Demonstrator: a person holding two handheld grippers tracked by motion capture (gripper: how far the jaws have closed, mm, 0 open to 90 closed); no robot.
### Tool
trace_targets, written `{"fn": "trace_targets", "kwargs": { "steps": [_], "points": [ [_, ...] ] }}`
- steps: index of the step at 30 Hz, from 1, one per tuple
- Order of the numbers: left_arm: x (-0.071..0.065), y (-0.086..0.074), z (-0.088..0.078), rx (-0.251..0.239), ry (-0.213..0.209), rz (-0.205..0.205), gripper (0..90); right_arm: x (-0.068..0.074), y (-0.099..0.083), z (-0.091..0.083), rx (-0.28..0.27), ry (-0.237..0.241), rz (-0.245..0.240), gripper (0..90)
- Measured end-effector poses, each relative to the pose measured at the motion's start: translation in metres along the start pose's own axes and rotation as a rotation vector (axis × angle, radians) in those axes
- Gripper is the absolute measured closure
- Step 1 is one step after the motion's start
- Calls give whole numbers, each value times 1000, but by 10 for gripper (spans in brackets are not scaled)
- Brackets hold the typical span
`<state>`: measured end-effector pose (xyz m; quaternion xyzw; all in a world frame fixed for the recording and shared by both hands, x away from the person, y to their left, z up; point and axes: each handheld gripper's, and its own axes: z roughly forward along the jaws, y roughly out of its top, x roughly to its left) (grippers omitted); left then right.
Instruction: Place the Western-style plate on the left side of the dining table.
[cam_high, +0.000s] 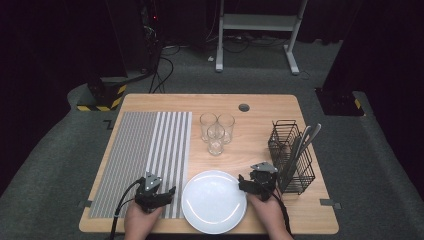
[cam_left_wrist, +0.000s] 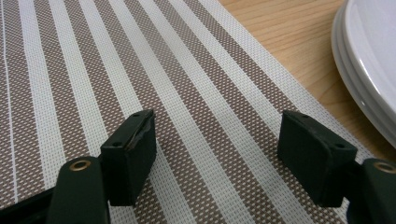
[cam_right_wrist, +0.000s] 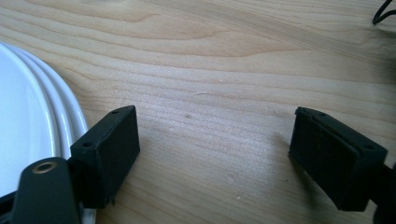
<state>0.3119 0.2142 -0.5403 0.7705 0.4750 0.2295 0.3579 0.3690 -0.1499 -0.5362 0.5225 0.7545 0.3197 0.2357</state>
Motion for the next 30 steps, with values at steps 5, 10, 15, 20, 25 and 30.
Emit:
{"fn": "trace_targets", "kwargs": {
  "steps": [5, 10, 15, 20, 25, 30],
  "points": [
    [0, 0, 0, -1, 0, -1, 282, -1, 0, 0, -3, 6, -8, 166],
    [0, 0, 0, -1, 1, -2, 282, -1, -1, -1, -3, 7, -9, 168],
    [0, 0, 0, -1, 1, -3, 282, -1, -1, -1, -4, 8, -10, 173],
    [0, 0, 0, -2, 0, -5, 282, 0, -2, -2, -10, 9, -10, 208],
    [0, 0, 0, -1, 4, -5, 281, 0, -2, -3, -13, 8, -12, 224],
    [-1, -1, 0, -1, 5, -7, 281, 1, -3, -4, -22, 14, -25, 280]
  ]
}}
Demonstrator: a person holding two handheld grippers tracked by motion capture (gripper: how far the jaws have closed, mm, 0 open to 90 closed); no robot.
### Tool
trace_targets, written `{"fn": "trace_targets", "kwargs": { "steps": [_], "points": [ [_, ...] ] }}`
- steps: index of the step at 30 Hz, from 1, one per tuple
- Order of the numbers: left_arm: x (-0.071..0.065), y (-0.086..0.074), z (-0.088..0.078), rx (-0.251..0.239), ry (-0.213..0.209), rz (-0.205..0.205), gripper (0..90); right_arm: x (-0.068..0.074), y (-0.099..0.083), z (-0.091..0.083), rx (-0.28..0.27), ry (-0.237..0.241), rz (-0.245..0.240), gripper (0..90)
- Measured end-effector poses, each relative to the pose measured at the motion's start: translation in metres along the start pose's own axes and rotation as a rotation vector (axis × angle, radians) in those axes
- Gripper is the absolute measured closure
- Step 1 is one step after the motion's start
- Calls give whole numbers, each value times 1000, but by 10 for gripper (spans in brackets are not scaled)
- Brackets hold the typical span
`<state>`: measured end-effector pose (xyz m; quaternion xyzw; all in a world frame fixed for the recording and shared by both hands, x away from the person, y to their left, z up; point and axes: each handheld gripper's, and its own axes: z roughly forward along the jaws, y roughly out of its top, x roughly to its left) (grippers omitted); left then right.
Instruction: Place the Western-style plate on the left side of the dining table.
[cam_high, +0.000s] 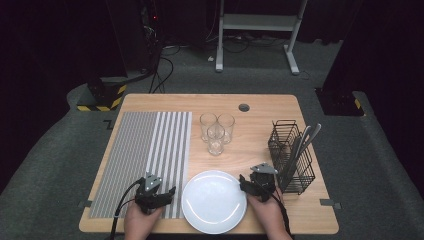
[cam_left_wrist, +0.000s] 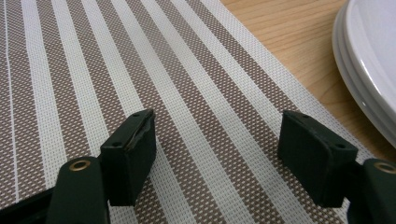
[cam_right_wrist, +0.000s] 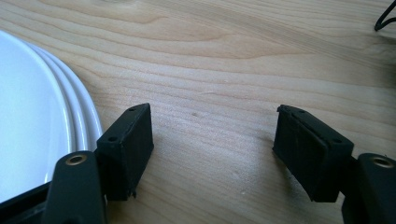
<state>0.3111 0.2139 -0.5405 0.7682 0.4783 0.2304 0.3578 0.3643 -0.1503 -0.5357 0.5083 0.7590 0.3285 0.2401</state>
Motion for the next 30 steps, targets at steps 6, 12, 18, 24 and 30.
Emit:
{"fn": "trace_targets", "kwargs": {
  "steps": [6, 12, 18, 24, 30],
  "points": [
    [0, 0, 0, 0, 0, 0, 281, 0, 0, 0, -2, -1, 0, 293],
    [0, 0, 0, 0, 0, 0, 281, 1, -1, -1, -11, 4, -5, 372],
    [0, 0, 0, 0, -3, -1, 281, -1, -1, -2, -15, 14, 2, 411],
    [0, 0, 0, 0, -3, 0, 281, 0, -1, -6, -26, 28, 0, 436],
    [0, 0, 0, 0, -3, 0, 281, 5, 1, -17, -72, 52, -27, 450]
  ]
}}
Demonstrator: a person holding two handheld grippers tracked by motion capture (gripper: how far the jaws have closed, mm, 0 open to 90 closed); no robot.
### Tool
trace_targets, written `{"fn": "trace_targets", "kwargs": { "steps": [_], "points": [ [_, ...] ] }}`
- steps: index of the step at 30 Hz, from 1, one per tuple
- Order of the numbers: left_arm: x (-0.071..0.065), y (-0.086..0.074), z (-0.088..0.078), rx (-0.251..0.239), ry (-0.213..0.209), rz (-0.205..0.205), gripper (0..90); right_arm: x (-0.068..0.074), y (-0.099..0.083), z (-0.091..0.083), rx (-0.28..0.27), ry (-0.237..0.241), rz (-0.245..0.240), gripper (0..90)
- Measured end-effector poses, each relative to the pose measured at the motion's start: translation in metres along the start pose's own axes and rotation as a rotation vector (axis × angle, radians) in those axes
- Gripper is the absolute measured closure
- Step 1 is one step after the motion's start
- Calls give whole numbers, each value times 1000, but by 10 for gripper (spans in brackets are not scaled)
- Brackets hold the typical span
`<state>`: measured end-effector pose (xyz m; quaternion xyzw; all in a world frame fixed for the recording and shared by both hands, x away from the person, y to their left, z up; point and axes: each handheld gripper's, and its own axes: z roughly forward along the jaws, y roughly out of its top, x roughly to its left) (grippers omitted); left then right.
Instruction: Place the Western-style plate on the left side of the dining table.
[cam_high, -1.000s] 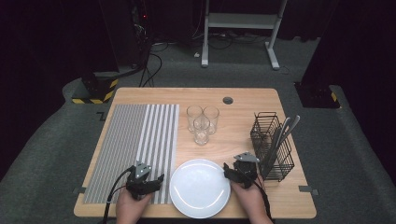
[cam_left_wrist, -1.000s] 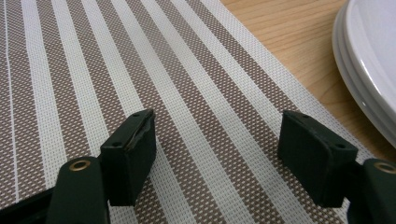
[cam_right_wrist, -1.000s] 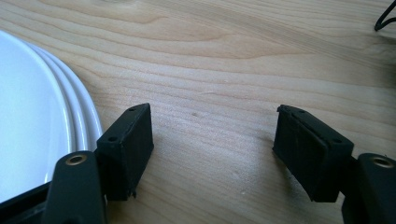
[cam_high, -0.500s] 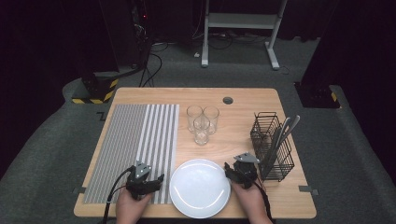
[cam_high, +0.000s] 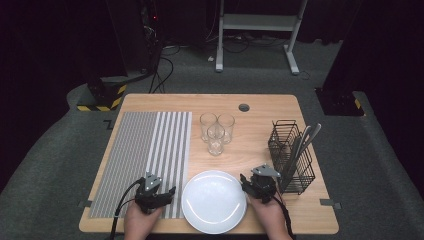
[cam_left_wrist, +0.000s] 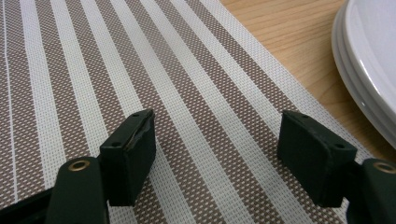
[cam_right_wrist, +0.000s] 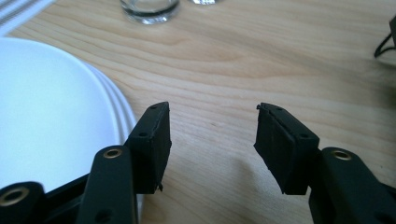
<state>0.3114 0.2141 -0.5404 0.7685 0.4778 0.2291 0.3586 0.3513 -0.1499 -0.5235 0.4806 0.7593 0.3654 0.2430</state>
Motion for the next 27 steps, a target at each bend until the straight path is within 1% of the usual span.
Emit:
{"fn": "trace_targets", "kwargs": {
  "steps": [1, 2, 4, 5, 6, 9, 11, 12, 15, 16, 20, 23, 24, 27],
  "points": [
    [0, 0, 0, 0, 0, 0, 281, 0, 0, 0, 0, 0, 0, 450],
    [0, 0, 0, 0, 0, 0, 281, 2, 1, -3, -20, 15, -6, 459],
    [0, 0, 0, 0, 0, 0, 281, 3, 1, -6, -36, 42, -4, 468],
    [0, 0, 0, 0, 0, 0, 281, 3, 1, -6, -36, 42, -4, 468],
    [0, 0, 0, 0, 0, 0, 281, 5, 2, -9, -56, 54, -6, 468],
    [0, 0, 0, 0, 1, 0, 281, 6, 3, -12, -71, 68, -14, 470],
    [0, 0, 0, 0, 1, 0, 282, 7, 3, -12, -73, 72, -13, 474],
    [0, 0, 0, 0, 1, 0, 282, 7, 2, -13, -69, 85, -10, 474],
    [0, 0, 0, 0, 2, 1, 283, 8, 2, -14, -66, 95, -7, 476],
    [-1, 0, 0, 0, 5, 3, 284, 8, 1, -15, -68, 100, -16, 487],
    [-1, 0, 0, -4, 3, 10, 305, 8, -1, -17, -64, 118, -13, 490],
    [-1, 0, -1, -3, 4, 11, 309, 8, -3, -18, -60, 123, -6, 490],
    [-2, 0, -1, -6, 1, 18, 317, 8, -4, -18, -60, 124, -8, 493],
    [-3, -1, -1, -11, 11, 27, 334, 8, -5, -19, -58, 128, -6, 494]
  ]
}}
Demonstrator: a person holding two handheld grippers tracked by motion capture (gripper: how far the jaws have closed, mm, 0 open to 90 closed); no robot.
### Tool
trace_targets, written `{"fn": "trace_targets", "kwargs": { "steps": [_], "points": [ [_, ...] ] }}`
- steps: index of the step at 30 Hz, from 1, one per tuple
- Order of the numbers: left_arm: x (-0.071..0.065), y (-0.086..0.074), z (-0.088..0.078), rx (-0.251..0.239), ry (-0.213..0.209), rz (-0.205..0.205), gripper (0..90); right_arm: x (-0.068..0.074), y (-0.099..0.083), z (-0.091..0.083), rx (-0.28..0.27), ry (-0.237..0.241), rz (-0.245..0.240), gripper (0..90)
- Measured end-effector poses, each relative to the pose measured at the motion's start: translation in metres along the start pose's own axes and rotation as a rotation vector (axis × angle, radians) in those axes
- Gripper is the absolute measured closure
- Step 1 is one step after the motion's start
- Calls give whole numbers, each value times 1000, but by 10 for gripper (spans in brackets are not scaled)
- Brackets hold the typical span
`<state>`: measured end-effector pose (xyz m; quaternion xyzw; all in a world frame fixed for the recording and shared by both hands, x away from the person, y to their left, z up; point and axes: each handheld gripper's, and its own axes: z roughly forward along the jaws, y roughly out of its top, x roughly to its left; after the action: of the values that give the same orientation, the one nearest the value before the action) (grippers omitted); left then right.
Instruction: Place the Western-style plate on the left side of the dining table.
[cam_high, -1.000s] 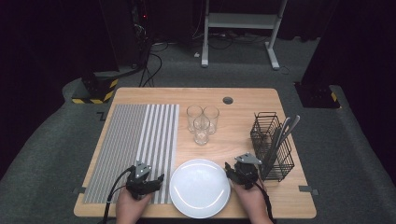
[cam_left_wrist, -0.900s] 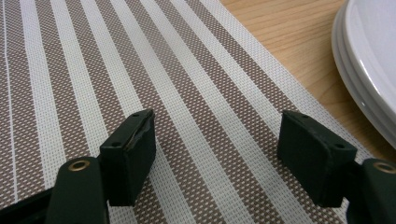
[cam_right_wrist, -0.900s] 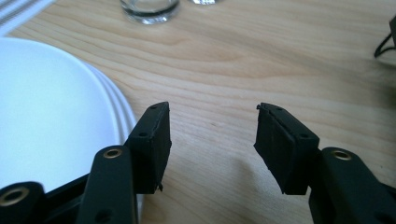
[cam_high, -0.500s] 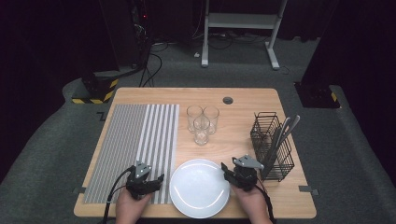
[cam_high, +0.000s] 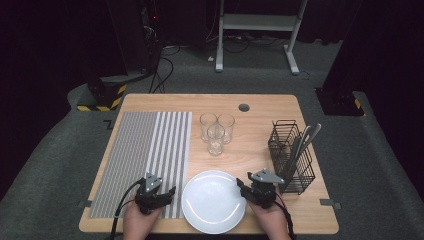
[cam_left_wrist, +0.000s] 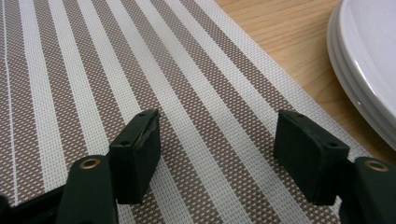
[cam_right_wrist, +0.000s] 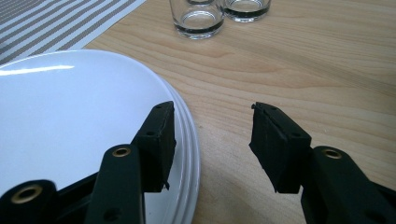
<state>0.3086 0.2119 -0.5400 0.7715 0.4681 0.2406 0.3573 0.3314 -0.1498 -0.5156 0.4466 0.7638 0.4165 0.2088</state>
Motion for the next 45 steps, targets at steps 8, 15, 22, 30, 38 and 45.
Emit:
{"fn": "trace_targets", "kwargs": {
  "steps": [8, 15, 22, 30, 38, 45],
  "points": [
    [1, 1, -6, -4, -23, -10, 377, 0, -1, -2, 25, 21, 14, 493],
    [9, 2, -16, -38, -121, -79, 364, 0, -2, -4, 15, 35, 15, 498],
    [8, 2, -20, -63, -189, -103, 348, 1, -2, -4, 21, 68, 12, 495],
    [1, 6, -24, -85, -272, -108, 318, 4, -3, -5, 24, 91, 11, 476],
    [-15, 9, -19, -57, -341, -122, 309, 4, -3, -6, 30, 143, 23, 548],
    [-24, 9, -16, -47, -371, -115, 357, 2, -3, -6, 44, 177, 58, 617]
  ]
}}
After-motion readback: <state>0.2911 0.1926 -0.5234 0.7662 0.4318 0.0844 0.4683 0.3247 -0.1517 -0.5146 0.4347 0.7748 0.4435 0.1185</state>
